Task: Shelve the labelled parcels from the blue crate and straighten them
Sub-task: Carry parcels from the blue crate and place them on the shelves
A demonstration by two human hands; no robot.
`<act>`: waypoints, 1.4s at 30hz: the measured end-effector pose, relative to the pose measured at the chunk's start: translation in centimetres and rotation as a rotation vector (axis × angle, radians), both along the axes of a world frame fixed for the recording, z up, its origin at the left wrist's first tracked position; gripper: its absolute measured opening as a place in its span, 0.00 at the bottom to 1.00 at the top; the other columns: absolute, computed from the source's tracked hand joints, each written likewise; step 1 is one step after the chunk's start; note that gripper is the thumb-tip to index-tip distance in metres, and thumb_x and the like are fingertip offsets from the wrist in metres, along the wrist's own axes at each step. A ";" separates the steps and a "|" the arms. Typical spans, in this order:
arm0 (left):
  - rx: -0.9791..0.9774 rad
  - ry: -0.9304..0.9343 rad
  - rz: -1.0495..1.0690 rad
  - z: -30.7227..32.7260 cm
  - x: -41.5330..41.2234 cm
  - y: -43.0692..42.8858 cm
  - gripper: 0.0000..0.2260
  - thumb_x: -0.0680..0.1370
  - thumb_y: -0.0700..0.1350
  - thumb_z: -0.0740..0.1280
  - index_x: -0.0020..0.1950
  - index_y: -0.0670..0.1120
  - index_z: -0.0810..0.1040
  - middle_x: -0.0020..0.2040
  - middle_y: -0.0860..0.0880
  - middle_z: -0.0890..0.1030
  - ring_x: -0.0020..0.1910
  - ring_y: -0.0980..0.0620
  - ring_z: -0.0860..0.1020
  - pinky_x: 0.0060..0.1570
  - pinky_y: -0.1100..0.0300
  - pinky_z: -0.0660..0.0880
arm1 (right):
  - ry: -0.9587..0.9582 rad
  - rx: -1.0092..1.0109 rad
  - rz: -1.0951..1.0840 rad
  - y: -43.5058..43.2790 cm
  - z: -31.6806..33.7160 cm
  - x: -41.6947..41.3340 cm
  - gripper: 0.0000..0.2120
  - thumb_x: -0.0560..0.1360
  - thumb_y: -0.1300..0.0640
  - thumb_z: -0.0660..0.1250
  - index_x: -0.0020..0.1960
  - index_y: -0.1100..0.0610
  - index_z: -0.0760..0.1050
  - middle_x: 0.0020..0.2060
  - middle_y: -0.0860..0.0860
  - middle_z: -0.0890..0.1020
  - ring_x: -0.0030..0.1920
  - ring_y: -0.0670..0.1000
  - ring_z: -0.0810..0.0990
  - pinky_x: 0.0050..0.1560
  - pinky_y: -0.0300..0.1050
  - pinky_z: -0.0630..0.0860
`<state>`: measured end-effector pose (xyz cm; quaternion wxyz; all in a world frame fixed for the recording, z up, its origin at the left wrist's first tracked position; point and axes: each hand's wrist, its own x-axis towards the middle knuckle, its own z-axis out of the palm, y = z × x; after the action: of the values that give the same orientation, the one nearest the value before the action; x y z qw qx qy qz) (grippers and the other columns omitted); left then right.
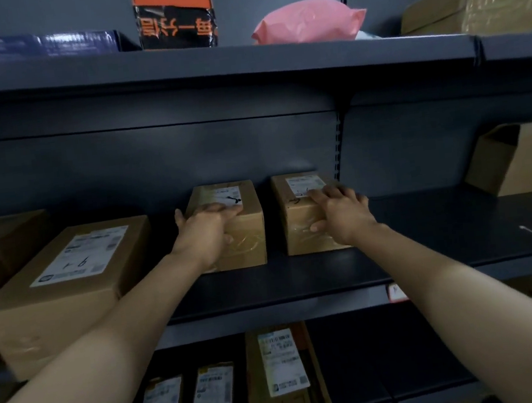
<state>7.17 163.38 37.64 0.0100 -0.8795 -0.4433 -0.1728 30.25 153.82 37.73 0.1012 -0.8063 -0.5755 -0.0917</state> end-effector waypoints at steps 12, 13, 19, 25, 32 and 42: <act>0.027 0.018 0.035 -0.2 1.6 1.3 0.28 0.78 0.43 0.65 0.75 0.59 0.60 0.74 0.52 0.64 0.74 0.48 0.57 0.70 0.33 0.45 | -0.062 0.033 0.050 1.3 -0.6 1.5 0.34 0.76 0.44 0.64 0.77 0.48 0.53 0.76 0.51 0.58 0.76 0.60 0.49 0.72 0.68 0.38; 0.035 0.032 0.037 -0.1 1.5 1.2 0.28 0.78 0.43 0.64 0.75 0.59 0.60 0.74 0.51 0.63 0.74 0.48 0.58 0.70 0.33 0.45 | -0.089 0.053 0.064 1.3 -0.6 1.2 0.34 0.76 0.43 0.64 0.77 0.49 0.54 0.76 0.52 0.59 0.76 0.60 0.49 0.71 0.68 0.37; 0.234 0.031 0.043 1.1 -0.6 -0.9 0.31 0.77 0.40 0.65 0.76 0.54 0.57 0.73 0.46 0.64 0.72 0.43 0.61 0.72 0.38 0.45 | -0.097 0.291 0.279 1.5 0.6 -3.2 0.29 0.77 0.48 0.64 0.75 0.56 0.62 0.73 0.55 0.65 0.74 0.56 0.57 0.75 0.55 0.47; 0.407 0.025 0.074 3.2 -9.3 -3.8 0.26 0.76 0.43 0.65 0.73 0.50 0.64 0.70 0.46 0.68 0.67 0.43 0.67 0.65 0.49 0.56 | -0.014 0.376 0.554 2.0 2.5 -13.0 0.27 0.77 0.52 0.67 0.72 0.59 0.66 0.68 0.57 0.71 0.68 0.57 0.66 0.68 0.46 0.60; 0.407 0.145 0.141 4.8 -23.6 -5.8 0.31 0.74 0.52 0.68 0.74 0.49 0.62 0.70 0.44 0.65 0.68 0.41 0.65 0.66 0.49 0.61 | 0.083 0.264 0.733 2.7 3.3 -27.7 0.38 0.73 0.36 0.64 0.75 0.56 0.62 0.72 0.55 0.67 0.72 0.54 0.60 0.71 0.49 0.59; 0.113 0.271 0.186 2.5 -35.3 -3.8 0.42 0.73 0.46 0.70 0.77 0.56 0.45 0.76 0.49 0.58 0.73 0.44 0.60 0.71 0.37 0.54 | -0.208 -0.095 0.422 4.1 0.8 -36.5 0.50 0.65 0.33 0.70 0.77 0.49 0.50 0.75 0.54 0.59 0.74 0.60 0.55 0.72 0.59 0.55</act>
<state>-28.14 159.53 40.14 0.1350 -0.8480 -0.5068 -0.0759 -6.26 157.88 38.54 0.0206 -0.6581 -0.7423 -0.1239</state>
